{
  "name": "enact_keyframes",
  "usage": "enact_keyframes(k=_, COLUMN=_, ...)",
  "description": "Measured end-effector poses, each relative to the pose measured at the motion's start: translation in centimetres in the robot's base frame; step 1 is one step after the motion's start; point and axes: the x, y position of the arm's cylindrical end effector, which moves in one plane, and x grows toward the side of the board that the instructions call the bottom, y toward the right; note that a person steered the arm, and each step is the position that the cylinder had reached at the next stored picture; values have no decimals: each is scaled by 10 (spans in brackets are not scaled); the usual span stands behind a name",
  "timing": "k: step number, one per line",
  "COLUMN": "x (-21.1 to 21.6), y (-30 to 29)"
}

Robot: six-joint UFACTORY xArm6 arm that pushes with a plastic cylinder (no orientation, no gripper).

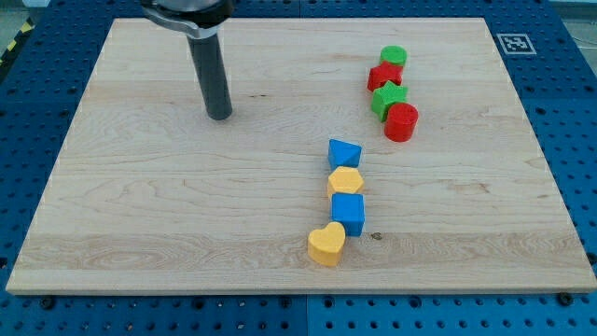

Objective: Place your arm at the bottom center of the board

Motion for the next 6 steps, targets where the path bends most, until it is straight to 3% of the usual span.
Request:
enact_keyframes(k=2, x=12, y=17)
enact_keyframes(k=3, x=84, y=17)
enact_keyframes(k=4, x=168, y=55)
enact_keyframes(k=5, x=216, y=102)
enact_keyframes(k=6, x=225, y=123)
